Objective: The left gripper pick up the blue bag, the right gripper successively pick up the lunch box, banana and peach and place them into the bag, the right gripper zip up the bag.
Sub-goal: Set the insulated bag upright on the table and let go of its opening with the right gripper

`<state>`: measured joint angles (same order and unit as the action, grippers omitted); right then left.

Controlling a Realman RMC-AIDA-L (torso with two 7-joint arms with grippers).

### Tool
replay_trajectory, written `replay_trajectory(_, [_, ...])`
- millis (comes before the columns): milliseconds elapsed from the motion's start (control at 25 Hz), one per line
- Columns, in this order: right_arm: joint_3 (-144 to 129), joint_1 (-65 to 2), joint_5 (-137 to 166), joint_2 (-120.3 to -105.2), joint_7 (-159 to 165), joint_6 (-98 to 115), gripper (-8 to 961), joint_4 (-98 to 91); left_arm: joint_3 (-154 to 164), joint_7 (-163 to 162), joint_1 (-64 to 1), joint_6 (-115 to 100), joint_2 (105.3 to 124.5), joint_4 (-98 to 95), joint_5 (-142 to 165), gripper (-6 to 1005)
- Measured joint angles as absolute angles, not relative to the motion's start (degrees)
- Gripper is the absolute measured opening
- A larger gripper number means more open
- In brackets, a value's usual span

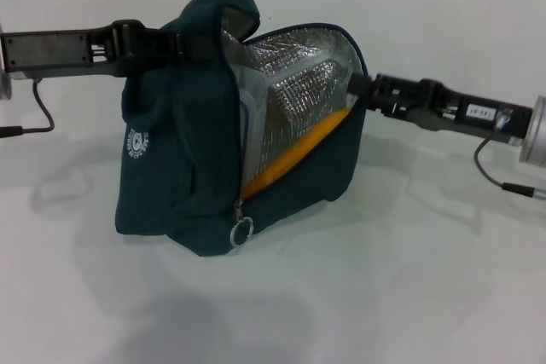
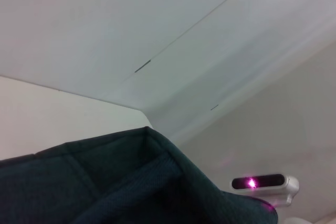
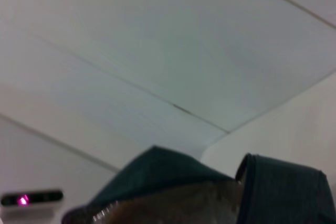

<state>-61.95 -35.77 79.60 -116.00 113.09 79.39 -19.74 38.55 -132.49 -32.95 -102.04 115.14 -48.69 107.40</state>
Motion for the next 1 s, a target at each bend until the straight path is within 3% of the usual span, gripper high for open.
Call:
replay_trajectory(360, [-63.85,-35.65,79.37,-116.22,109.21,78.76,539,-20.09,39.71,-132.36,-32.83,-102.18,115.13,-48.69,107.40,50])
replay_trajectory(1000, [-63.62,-34.81,74.02,-115.94,102.38,84.35,90,-20.07,41.34,-132.28,-33.12,-102.77,115.26,-48.70,106.97,51])
